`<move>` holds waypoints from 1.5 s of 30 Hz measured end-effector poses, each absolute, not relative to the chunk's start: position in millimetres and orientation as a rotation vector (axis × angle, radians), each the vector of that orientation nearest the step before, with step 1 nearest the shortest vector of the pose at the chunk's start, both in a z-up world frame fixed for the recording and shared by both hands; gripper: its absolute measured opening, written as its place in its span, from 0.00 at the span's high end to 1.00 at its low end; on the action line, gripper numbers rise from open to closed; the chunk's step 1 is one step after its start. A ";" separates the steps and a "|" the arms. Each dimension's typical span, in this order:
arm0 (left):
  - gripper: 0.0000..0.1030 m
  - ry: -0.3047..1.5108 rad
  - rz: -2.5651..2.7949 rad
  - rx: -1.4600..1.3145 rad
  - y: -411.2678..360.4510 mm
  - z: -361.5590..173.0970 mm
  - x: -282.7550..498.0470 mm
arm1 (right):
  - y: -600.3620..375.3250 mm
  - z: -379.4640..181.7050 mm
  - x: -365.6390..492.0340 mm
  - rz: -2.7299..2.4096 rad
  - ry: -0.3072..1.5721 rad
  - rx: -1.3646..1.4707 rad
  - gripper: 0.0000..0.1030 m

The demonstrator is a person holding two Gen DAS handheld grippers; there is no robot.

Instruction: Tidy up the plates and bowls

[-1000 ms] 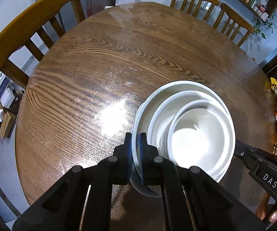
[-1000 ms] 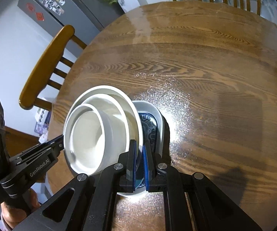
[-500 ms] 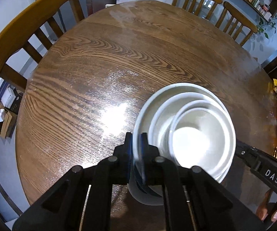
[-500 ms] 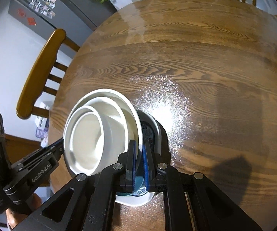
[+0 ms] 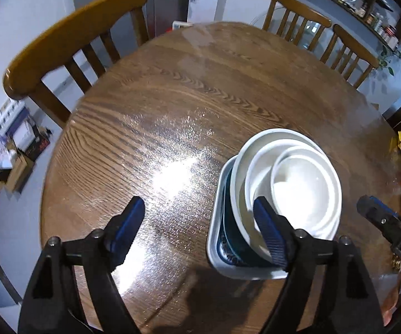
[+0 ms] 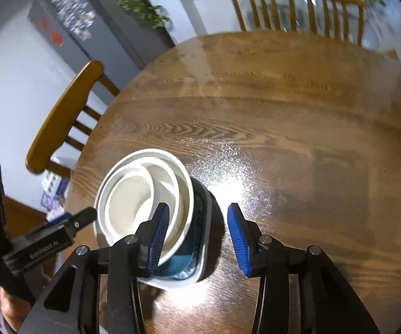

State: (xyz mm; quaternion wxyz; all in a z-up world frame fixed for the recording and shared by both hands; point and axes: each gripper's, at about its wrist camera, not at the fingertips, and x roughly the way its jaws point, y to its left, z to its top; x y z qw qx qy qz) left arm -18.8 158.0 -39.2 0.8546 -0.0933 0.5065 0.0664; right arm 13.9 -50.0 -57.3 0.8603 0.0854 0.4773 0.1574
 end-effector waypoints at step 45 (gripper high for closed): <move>0.01 0.893 0.100 0.021 105.8 -22.4 -130.2 | -41.7 -46.5 -109.5 0.475 0.740 -0.086 0.30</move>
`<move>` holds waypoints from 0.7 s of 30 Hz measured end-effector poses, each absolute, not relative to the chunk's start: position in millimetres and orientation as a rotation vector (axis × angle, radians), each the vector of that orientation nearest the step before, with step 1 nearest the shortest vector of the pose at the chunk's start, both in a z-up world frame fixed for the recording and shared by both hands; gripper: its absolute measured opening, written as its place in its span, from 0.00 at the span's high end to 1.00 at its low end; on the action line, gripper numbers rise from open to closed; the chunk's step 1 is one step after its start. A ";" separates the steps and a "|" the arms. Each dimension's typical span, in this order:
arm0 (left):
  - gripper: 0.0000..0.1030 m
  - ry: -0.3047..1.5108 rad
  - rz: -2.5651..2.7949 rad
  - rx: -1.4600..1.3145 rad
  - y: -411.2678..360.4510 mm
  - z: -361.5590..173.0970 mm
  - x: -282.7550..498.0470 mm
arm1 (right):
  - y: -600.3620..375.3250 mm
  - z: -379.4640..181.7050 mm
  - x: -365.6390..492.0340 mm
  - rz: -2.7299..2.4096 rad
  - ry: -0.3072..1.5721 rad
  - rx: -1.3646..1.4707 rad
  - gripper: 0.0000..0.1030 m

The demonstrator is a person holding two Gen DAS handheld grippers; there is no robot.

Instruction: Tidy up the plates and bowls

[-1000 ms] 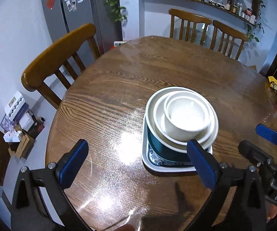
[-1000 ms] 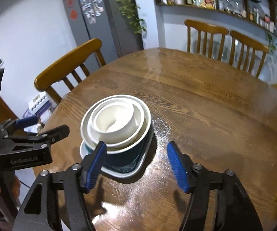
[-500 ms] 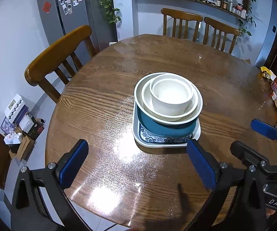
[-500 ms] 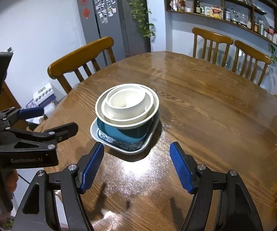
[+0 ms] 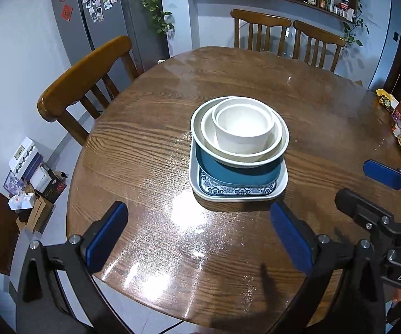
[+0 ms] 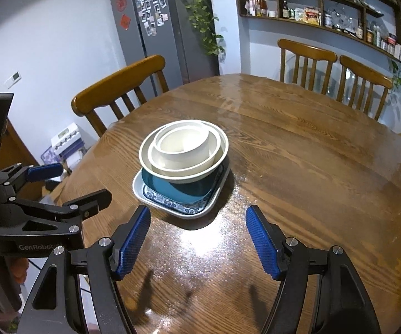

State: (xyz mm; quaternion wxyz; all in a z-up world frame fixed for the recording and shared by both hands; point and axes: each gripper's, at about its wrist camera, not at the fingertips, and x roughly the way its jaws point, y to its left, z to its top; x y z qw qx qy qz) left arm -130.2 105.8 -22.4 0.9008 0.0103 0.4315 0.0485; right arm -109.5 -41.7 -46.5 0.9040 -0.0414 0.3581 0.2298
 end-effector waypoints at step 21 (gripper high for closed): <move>0.01 0.888 0.106 0.021 104.0 -20.7 -133.5 | -40.1 -46.8 -111.0 0.495 0.743 -0.094 0.30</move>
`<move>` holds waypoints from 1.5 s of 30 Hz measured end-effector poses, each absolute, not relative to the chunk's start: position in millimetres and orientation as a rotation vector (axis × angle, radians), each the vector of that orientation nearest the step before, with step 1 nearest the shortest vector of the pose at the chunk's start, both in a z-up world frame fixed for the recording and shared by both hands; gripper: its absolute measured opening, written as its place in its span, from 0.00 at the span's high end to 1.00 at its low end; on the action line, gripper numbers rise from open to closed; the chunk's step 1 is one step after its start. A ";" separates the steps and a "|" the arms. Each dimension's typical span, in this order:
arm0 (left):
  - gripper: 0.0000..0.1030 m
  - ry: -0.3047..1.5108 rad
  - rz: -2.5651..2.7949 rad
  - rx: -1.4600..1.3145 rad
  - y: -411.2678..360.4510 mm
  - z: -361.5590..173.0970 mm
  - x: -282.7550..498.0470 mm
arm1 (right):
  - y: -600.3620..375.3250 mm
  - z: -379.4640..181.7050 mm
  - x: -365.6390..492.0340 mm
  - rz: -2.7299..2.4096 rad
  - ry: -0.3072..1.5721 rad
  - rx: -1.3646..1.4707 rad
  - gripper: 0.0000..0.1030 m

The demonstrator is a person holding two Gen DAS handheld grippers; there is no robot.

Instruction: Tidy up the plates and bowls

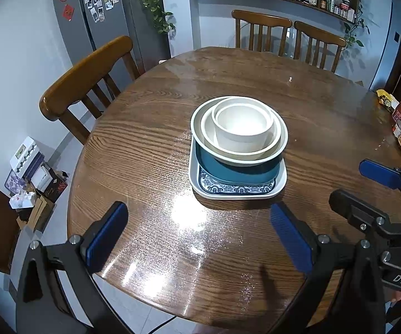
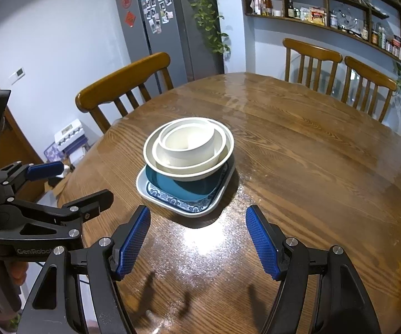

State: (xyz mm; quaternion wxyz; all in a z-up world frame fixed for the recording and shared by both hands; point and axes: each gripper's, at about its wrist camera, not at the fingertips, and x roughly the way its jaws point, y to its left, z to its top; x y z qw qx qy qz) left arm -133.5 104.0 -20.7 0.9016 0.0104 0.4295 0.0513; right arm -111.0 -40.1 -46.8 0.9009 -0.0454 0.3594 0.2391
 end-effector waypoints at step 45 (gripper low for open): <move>0.01 0.909 0.105 0.020 108.7 -21.3 -121.9 | -39.1 -46.7 -96.8 0.512 0.751 -0.111 0.30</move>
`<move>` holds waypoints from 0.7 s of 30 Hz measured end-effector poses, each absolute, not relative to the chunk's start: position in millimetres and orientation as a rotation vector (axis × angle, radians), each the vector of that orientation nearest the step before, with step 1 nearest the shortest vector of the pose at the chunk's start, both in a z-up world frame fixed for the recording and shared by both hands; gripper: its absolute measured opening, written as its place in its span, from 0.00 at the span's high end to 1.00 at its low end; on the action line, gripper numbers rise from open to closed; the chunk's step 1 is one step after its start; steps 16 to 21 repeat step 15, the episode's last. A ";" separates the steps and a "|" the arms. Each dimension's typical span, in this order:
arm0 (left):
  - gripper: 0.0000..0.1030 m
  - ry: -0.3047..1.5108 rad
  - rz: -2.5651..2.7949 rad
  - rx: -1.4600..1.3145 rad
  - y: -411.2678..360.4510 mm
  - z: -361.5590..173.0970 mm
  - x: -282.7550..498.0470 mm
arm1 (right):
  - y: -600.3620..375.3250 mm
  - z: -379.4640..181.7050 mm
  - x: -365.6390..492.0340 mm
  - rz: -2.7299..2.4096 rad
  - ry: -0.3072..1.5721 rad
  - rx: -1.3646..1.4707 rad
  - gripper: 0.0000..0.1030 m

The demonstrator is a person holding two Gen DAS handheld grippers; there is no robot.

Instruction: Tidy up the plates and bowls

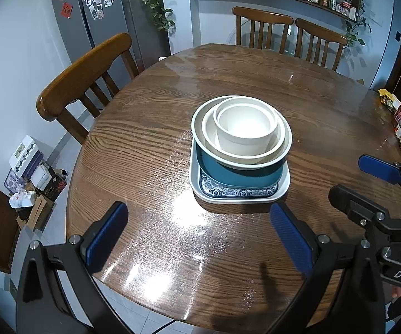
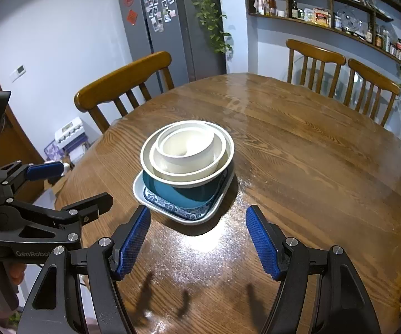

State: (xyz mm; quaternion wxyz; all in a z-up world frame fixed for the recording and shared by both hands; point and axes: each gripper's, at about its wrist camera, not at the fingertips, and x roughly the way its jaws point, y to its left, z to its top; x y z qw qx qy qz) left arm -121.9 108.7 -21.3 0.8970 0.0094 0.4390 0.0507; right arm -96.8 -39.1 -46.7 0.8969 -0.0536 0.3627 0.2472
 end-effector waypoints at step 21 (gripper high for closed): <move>0.01 0.921 0.108 0.022 111.8 -24.9 -119.5 | -37.9 -47.9 -95.2 0.512 0.757 -0.109 0.30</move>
